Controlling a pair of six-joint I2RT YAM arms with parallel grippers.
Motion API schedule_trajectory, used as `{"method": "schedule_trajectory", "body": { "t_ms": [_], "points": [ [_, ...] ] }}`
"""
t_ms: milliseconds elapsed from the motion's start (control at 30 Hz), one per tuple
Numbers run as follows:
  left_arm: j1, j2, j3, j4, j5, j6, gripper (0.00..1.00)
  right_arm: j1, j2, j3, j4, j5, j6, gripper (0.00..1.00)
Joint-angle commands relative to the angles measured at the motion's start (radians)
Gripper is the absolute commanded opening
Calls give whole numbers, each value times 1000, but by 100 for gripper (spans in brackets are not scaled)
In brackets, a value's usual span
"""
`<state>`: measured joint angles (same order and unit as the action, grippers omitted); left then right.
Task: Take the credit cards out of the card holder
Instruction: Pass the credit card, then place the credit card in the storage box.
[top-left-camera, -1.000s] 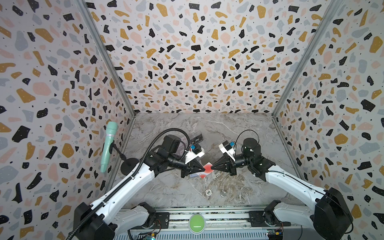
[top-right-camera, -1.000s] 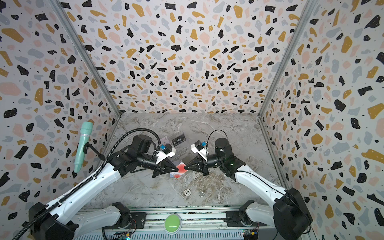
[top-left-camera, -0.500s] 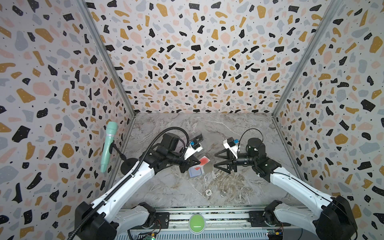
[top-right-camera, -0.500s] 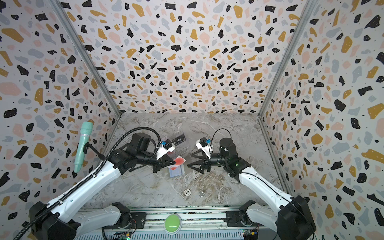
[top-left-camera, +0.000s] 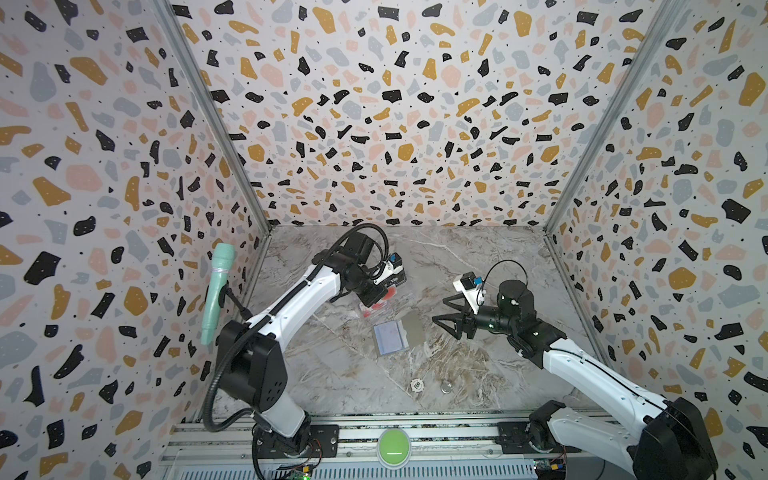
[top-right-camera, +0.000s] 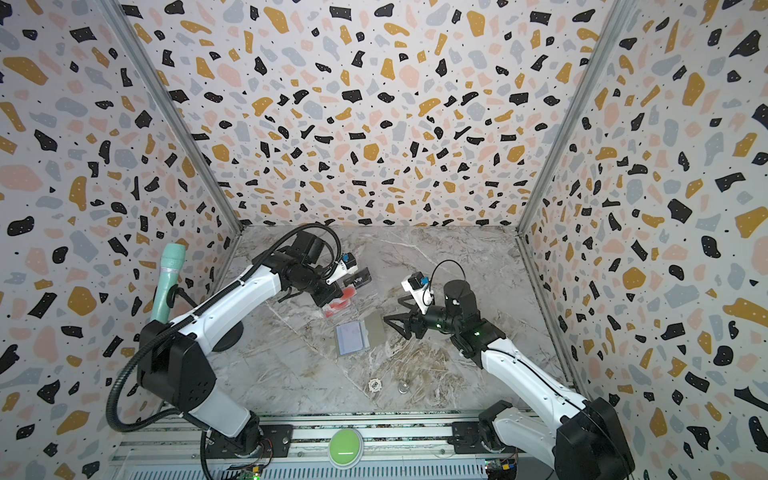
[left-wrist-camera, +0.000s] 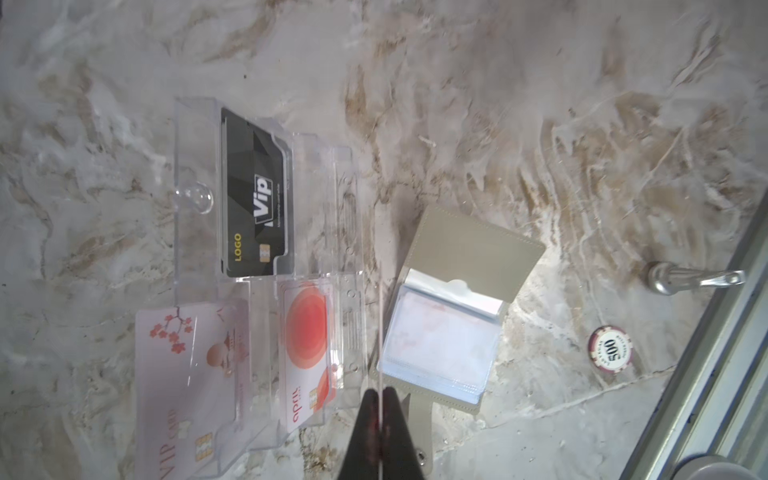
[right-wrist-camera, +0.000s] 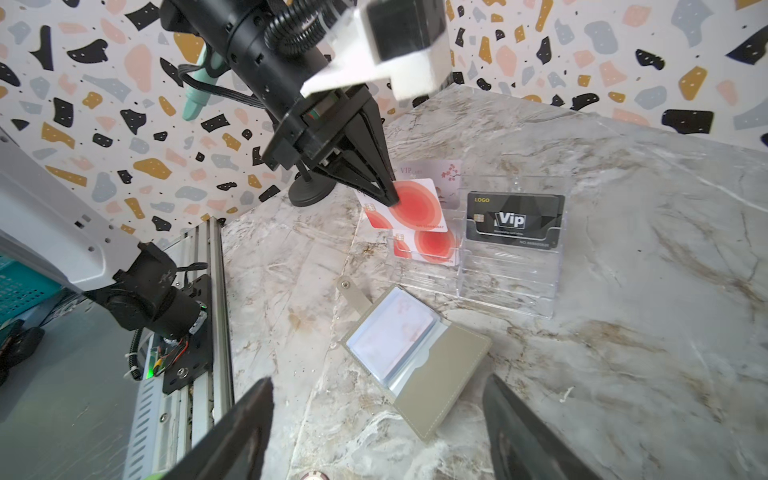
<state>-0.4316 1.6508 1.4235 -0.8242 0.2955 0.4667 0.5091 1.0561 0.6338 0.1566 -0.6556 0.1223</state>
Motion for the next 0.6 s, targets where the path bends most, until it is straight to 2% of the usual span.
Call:
{"method": "schedule_trajectory", "body": {
  "t_ms": [0, 567],
  "points": [
    [21, 43, 44, -82, -32, 46, 0, -12, -46, -25, -8, 45, -7, 80],
    [40, 106, -88, 141, -71, 34, 0, -52, -39, -58, 55, 14, 21, 80]
  ]
}}
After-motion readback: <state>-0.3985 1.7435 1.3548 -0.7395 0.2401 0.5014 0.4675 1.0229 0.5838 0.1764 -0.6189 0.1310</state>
